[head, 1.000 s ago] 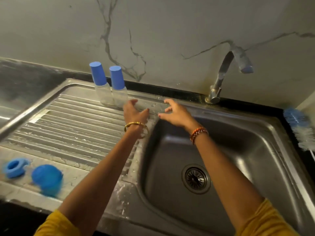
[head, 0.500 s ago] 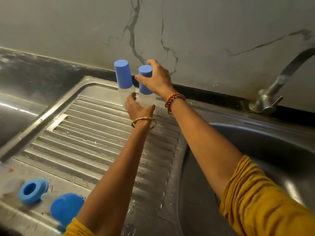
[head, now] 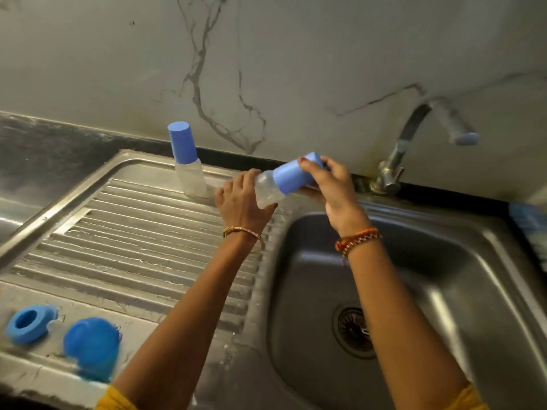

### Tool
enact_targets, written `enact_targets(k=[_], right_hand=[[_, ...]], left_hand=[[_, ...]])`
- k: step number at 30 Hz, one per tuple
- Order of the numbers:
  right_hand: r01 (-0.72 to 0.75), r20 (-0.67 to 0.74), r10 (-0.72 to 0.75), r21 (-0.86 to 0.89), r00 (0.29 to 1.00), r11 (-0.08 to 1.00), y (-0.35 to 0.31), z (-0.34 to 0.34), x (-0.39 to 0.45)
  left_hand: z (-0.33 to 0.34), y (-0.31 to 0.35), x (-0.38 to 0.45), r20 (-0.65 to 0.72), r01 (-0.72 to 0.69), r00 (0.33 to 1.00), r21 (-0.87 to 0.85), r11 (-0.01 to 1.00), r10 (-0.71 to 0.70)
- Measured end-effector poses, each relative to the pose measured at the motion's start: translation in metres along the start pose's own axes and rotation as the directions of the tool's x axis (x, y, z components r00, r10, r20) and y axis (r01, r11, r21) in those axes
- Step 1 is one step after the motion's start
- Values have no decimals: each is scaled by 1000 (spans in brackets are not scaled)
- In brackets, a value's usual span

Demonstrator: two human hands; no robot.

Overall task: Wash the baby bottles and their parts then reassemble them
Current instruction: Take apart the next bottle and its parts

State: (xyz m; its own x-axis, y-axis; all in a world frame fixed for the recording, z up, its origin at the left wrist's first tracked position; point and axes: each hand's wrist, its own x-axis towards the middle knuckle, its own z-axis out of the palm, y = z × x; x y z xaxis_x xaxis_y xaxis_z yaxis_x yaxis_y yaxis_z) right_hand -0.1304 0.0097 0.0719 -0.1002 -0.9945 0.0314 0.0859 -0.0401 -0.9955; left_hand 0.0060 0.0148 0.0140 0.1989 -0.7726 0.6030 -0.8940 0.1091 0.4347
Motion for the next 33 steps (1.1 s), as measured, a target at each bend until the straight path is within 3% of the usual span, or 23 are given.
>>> enact_targets(k=[2,5,9,11,13,16,22,25,28,30,33], right_hand=[[-51,65,51,3,997,999,4,-42,-24],[-21,223,102,-336,969,941,12,-104,-56],[-31,342,380,-707,859,706,20,-154,-90],[-55,291,510,-827,809,559,30,-166,-109],[-82,193,485,-868,853,489,44,-177,-124],[-94,114,355,-850,928,519,62,-196,-135],[-20,101,245,-895,964,446,88,-215,-142],[70,103,75,-933,992,352,95,-219,-136],[118,122,-4,-945,993,306,98,-218,-130],[109,128,46,-951,991,290,99,-217,-132],[96,129,87,-945,988,314,95,-218,-135]], left_hand=[[-2,18,-19,-37,-149,988,1,989,149],[1,40,-50,-63,-385,920,31,922,386],[12,73,-90,-114,-656,747,32,754,655],[18,95,-113,-84,-706,705,20,708,704],[24,115,-134,-54,-695,718,-6,719,694],[34,132,-147,-25,-644,765,-37,764,643],[61,136,-163,116,-629,759,-118,768,640],[69,128,-159,360,-446,797,-190,875,485],[67,125,-154,618,-289,725,-129,948,305],[66,124,-155,672,-285,684,-113,952,284],[62,123,-157,685,-241,689,-90,966,236]])
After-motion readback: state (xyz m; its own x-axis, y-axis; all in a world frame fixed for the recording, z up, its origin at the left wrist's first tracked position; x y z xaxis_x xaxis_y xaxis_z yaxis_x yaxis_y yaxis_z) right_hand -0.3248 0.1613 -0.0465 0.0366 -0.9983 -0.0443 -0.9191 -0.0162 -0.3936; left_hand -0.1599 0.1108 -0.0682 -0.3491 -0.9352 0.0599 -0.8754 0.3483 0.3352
